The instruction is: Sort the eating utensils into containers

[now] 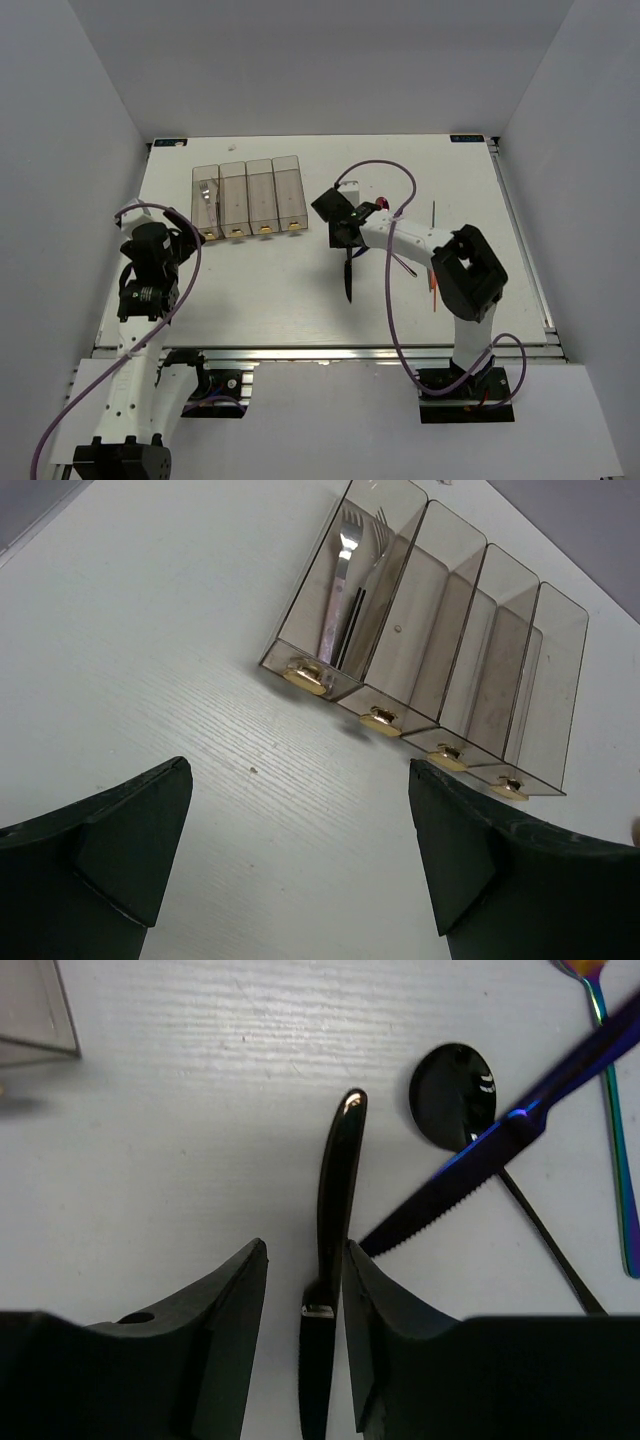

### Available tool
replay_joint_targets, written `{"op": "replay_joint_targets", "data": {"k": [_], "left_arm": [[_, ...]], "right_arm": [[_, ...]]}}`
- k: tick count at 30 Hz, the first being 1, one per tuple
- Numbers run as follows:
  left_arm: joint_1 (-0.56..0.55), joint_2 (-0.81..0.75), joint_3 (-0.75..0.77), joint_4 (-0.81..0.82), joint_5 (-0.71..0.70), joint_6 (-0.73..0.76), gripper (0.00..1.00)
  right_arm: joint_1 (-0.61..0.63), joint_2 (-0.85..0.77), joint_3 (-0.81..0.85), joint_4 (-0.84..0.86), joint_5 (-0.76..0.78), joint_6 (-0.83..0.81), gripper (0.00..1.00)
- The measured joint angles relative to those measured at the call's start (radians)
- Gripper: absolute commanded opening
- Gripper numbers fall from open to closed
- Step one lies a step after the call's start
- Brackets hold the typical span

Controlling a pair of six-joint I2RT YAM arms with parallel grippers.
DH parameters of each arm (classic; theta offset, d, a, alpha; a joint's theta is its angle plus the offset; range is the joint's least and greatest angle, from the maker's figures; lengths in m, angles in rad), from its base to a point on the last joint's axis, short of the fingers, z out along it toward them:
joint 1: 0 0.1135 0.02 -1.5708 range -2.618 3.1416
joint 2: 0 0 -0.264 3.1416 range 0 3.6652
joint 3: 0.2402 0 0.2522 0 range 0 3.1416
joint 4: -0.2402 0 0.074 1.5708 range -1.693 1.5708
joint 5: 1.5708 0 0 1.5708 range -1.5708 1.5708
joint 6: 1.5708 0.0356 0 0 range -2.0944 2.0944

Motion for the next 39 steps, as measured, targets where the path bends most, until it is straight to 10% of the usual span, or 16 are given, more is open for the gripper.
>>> {"op": "replay_joint_targets", "data": {"k": [39], "left_arm": [[0.000, 0.030, 0.000, 0.015, 0.077, 0.025, 0.98]], "right_arm": [[-0.068, 0.128, -0.009, 0.093, -0.098, 0.005, 0.32]]}}
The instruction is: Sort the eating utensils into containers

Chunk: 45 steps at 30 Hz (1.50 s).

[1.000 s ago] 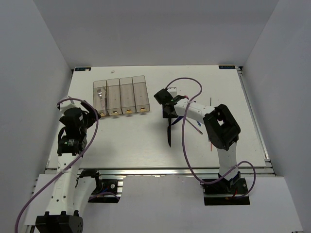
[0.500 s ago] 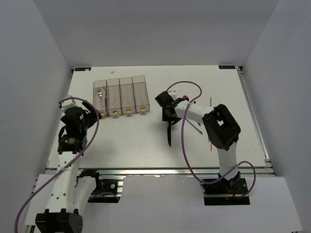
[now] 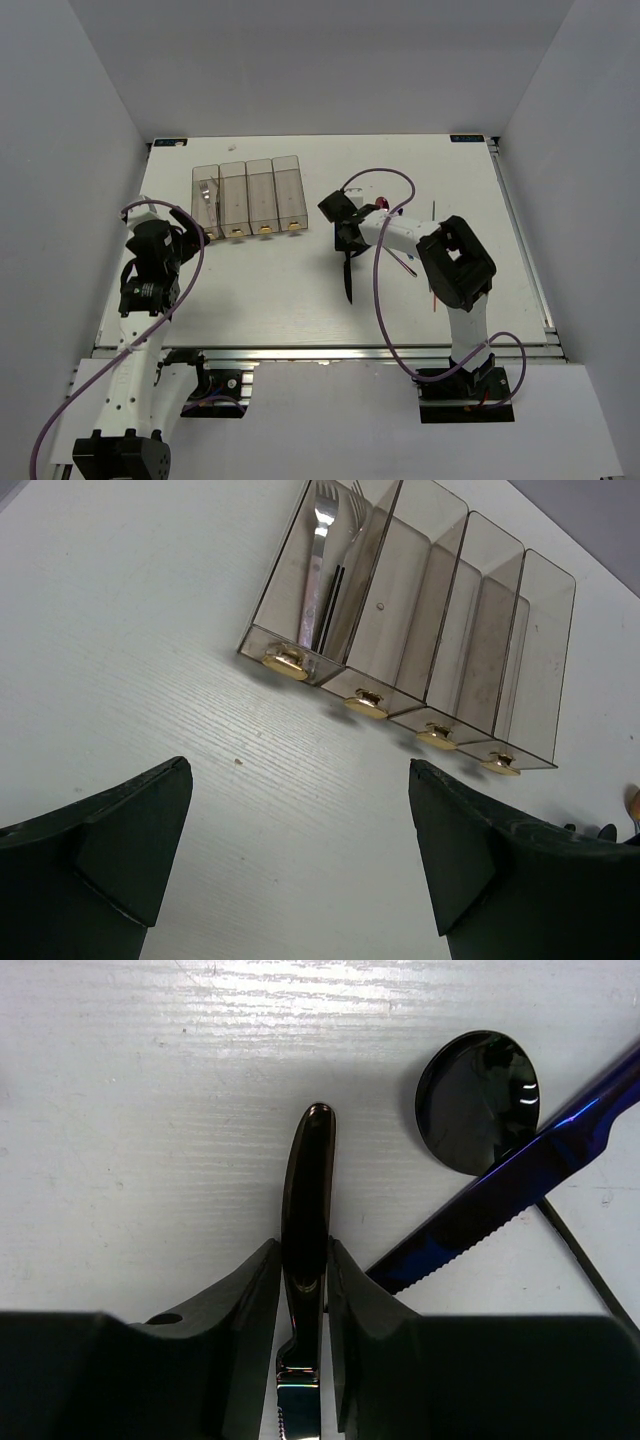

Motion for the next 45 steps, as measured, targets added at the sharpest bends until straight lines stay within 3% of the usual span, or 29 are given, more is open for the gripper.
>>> {"op": "replay_joint_targets", "data": {"k": [8, 12, 21, 45], "left_arm": [[0.000, 0.005, 0.000, 0.000, 0.007, 0.000, 0.98], [0.000, 0.005, 0.000, 0.000, 0.008, 0.000, 0.98], [0.000, 0.007, 0.000, 0.000, 0.009, 0.000, 0.98], [0.000, 0.013, 0.000, 0.001, 0.010, 0.000, 0.98]], "right_arm": [[0.022, -0.009, -0.009, -0.023, 0.016, 0.017, 0.37], [0.037, -0.020, -0.025, -0.028, 0.018, 0.017, 0.34], [0.038, -0.020, -0.024, -0.022, -0.005, 0.004, 0.00], [0.032, -0.134, -0.083, -0.002, -0.073, -0.065, 0.00]]}}
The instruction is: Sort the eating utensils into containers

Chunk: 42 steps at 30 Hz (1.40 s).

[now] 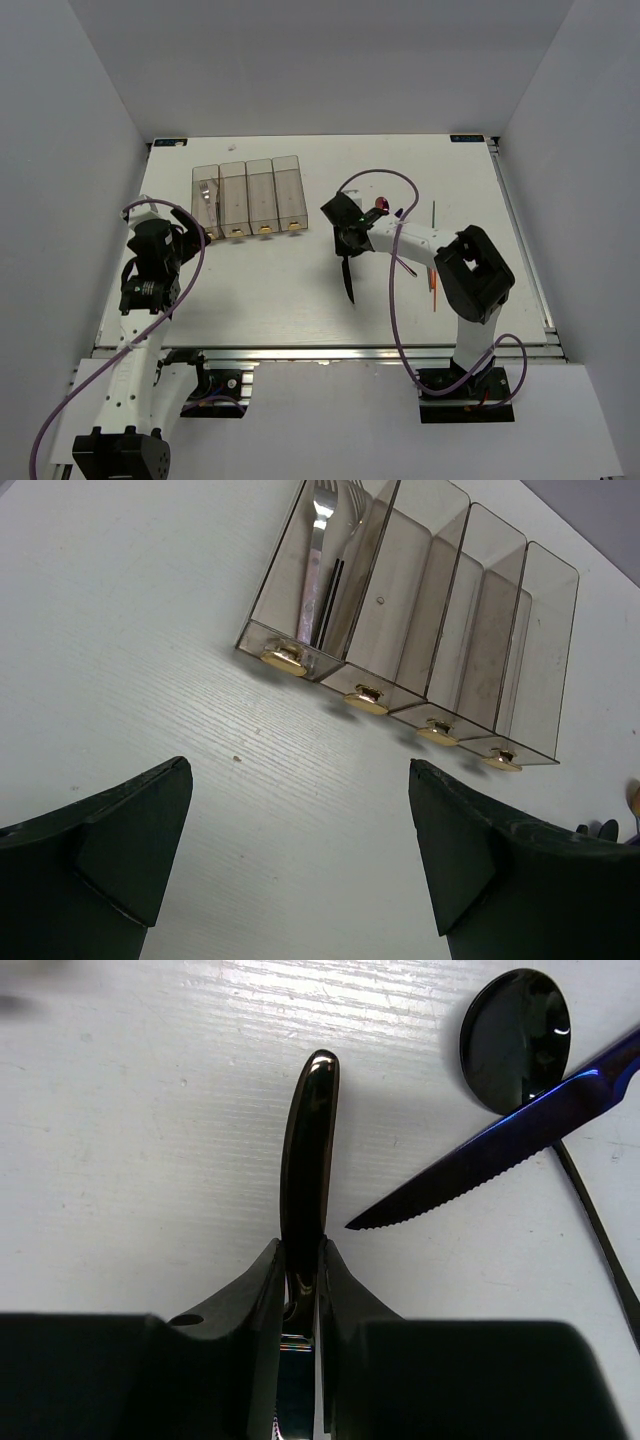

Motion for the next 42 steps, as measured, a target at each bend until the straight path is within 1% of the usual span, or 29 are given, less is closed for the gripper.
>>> {"op": "replay_joint_targets", "data": {"k": [5, 8, 11, 15, 19, 25, 27, 33, 37, 42], "left_arm": [[0.000, 0.002, 0.000, 0.000, 0.000, 0.000, 0.98], [0.000, 0.006, 0.000, 0.000, 0.000, 0.000, 0.98], [0.000, 0.006, 0.000, 0.000, 0.000, 0.000, 0.98], [0.000, 0.006, 0.000, 0.000, 0.000, 0.000, 0.98], [0.000, 0.006, 0.000, 0.000, 0.000, 0.000, 0.98], [0.000, 0.006, 0.000, 0.000, 0.000, 0.000, 0.98], [0.000, 0.006, 0.000, 0.000, 0.000, 0.000, 0.98], [-0.017, 0.011, 0.000, 0.000, 0.001, 0.000, 0.98], [-0.033, 0.016, 0.000, 0.000, 0.010, 0.000, 0.98], [-0.033, 0.018, 0.000, 0.000, 0.018, 0.000, 0.98]], "right_arm": [[0.000, -0.003, 0.007, 0.000, -0.013, -0.007, 0.00], [0.001, -0.003, 0.039, -0.005, -0.039, -0.023, 0.00], [0.001, -0.003, 0.121, -0.007, -0.074, -0.042, 0.00], [0.003, 0.015, 0.287, 0.007, -0.115, -0.072, 0.00], [0.003, 0.095, 0.468, 0.059, -0.156, -0.108, 0.00], [-0.014, 0.338, 0.754, 0.126, -0.216, -0.158, 0.00], [-0.029, 0.407, 0.814, 0.149, -0.238, -0.165, 0.00], [-0.089, 0.504, 0.831, 0.224, -0.296, -0.174, 0.00], [-0.114, 0.520, 0.831, 0.261, -0.325, -0.189, 0.00], [-0.114, 0.521, 0.851, 0.303, -0.354, -0.222, 0.00]]}}
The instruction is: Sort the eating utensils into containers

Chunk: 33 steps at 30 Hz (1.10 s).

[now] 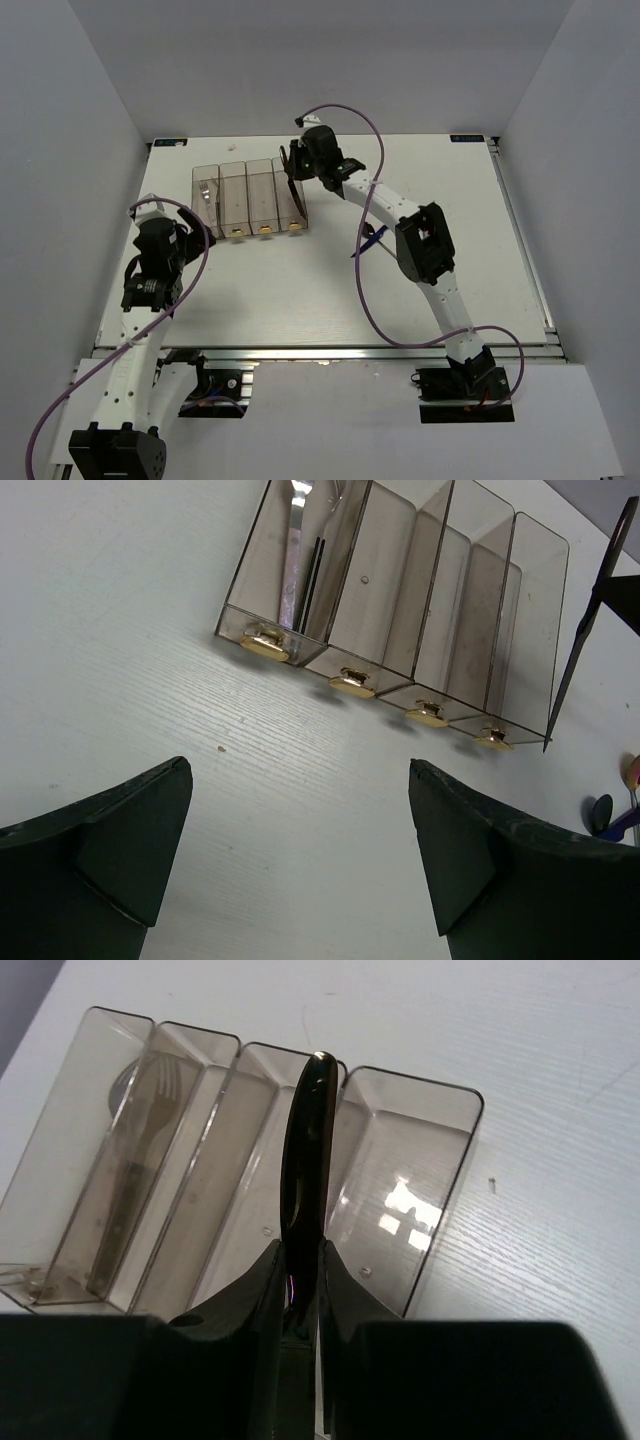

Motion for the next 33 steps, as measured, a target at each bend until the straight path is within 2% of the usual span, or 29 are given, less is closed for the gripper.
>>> {"op": "replay_joint_targets", "data": {"k": [12, 14, 15, 18, 25, 33], "left_arm": [[-0.005, -0.004, -0.001, 0.000, 0.006, 0.000, 0.98], [-0.007, -0.006, -0.001, 0.000, 0.006, 0.000, 0.98], [-0.008, -0.006, -0.001, 0.000, 0.006, 0.000, 0.98], [-0.012, -0.008, -0.001, 0.000, 0.007, 0.000, 0.98], [-0.014, -0.009, -0.003, 0.008, 0.011, 0.000, 0.98], [-0.018, -0.009, -0.005, 0.008, 0.013, 0.000, 0.98]], "right_arm": [[0.006, 0.100, 0.048, 0.062, -0.035, -0.036, 0.00], [0.005, 0.128, 0.068, 0.072, -0.039, -0.039, 0.15], [0.003, 0.135, 0.071, 0.076, -0.039, -0.039, 0.35], [0.002, 0.144, 0.071, 0.075, -0.037, -0.038, 0.52], [0.001, 0.144, 0.071, 0.108, -0.013, -0.042, 0.59], [0.001, 0.123, 0.060, 0.115, 0.011, -0.040, 0.58]]}}
